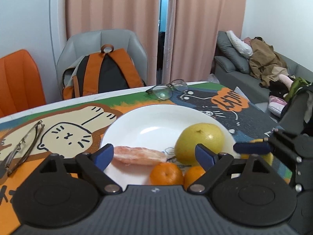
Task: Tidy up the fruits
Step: 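Open the left tool to drop the segment while the right tool releases the tangerine in the bowl, then withdraw both tools from the bowl toward the remaining fruits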
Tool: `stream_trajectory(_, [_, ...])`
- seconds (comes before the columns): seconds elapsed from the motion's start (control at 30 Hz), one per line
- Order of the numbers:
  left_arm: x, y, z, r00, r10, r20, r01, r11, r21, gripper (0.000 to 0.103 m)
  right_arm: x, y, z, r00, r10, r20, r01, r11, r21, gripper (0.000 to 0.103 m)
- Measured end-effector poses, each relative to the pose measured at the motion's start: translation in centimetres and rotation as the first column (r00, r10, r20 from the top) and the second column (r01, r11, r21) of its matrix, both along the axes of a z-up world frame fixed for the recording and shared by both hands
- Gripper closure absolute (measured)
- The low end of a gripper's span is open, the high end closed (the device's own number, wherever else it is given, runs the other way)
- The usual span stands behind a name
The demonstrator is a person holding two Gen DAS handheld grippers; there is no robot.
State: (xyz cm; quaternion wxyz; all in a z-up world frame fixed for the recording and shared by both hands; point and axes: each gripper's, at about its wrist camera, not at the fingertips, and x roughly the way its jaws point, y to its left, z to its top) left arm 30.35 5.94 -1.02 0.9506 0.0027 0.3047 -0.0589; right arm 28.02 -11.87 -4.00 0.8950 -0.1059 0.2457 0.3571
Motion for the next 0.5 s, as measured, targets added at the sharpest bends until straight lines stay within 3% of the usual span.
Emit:
stream_trajectory(0.17, [-2.0,-0.8,0.6,0.998,-0.057,0.013,0.057,0.998,0.001,0.012,-1.2,-1.4,0.3,0.999,0.018,0.03,-0.018,1.0,0.003,0.0])
stream_trajectory(0.5, [-6.4,-1.9,0.2,0.985,-0.168,0.027,0.168,0.986,0.002,0.008,-3.5,-3.9,0.9,0.995,0.044,0.092,-0.042,0.999,-0.024,0.0])
